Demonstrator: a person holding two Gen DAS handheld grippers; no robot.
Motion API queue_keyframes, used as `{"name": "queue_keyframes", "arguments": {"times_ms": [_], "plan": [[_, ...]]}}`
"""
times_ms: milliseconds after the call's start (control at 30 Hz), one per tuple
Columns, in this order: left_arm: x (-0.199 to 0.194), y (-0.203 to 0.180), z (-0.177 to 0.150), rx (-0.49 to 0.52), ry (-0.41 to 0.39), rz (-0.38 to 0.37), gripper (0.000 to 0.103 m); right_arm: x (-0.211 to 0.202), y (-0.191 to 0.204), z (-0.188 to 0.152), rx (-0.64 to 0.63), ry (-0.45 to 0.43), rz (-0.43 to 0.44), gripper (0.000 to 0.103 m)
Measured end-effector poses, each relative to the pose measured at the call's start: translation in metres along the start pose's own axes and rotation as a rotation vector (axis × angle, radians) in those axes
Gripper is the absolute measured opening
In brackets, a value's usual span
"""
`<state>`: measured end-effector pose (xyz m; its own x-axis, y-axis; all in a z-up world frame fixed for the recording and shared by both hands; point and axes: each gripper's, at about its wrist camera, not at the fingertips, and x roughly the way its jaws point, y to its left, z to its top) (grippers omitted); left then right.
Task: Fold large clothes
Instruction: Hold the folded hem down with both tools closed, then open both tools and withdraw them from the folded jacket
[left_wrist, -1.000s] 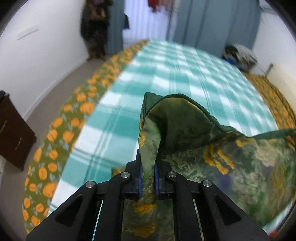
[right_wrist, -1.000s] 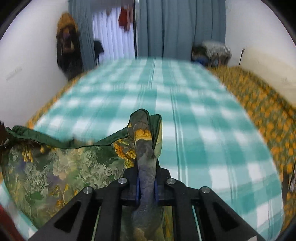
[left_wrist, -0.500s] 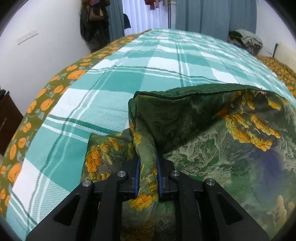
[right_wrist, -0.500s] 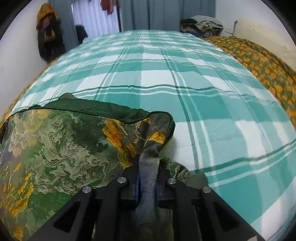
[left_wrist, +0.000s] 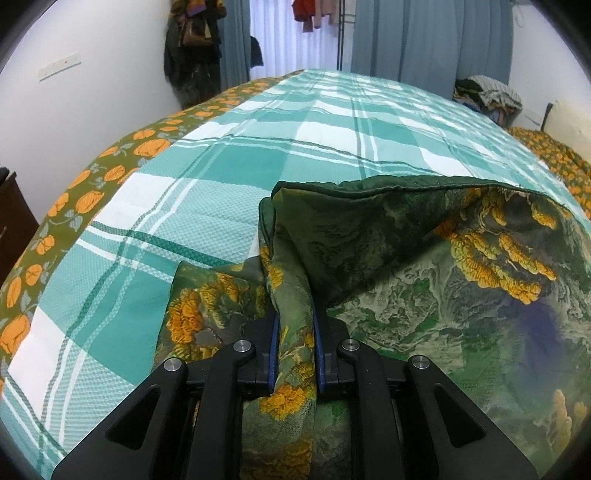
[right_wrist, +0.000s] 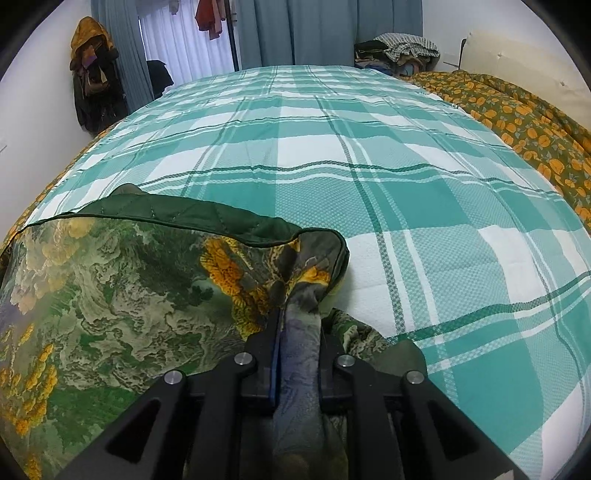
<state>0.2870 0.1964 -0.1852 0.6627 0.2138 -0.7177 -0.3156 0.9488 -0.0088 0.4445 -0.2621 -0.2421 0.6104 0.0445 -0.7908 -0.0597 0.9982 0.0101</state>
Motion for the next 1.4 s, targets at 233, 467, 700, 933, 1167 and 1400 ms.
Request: {"name": "queue_keyframes", "arguments": {"times_ms": [233, 467, 700, 933, 1167, 1400], "plan": [[0.0, 0.0, 0.0, 0.001, 0.0, 0.001, 0.014, 0.0, -0.001, -0.001, 0.003, -0.005, 0.004, 0.014], [-0.002, -0.001, 0.0, 0.005, -0.001, 0.006, 0.014, 0.0, -0.001, -0.001, 0.006, -0.007, 0.009, 0.015], [-0.002, -0.002, 0.002, 0.013, 0.009, 0.013, 0.015, 0.001, -0.002, -0.001, 0.009, -0.009, 0.012, 0.015], [-0.016, -0.002, 0.012, 0.026, 0.05, 0.069, 0.044, -0.005, -0.004, 0.002, 0.007, -0.003, 0.013, 0.016], [-0.081, 0.003, 0.014, 0.08, 0.028, 0.045, 0.102, -0.032, -0.02, 0.022, 0.04, 0.044, 0.009, 0.052], [-0.144, -0.009, -0.016, 0.209, 0.043, -0.026, 0.102, -0.114, -0.019, 0.013, 0.017, -0.086, 0.001, 0.085]]}}
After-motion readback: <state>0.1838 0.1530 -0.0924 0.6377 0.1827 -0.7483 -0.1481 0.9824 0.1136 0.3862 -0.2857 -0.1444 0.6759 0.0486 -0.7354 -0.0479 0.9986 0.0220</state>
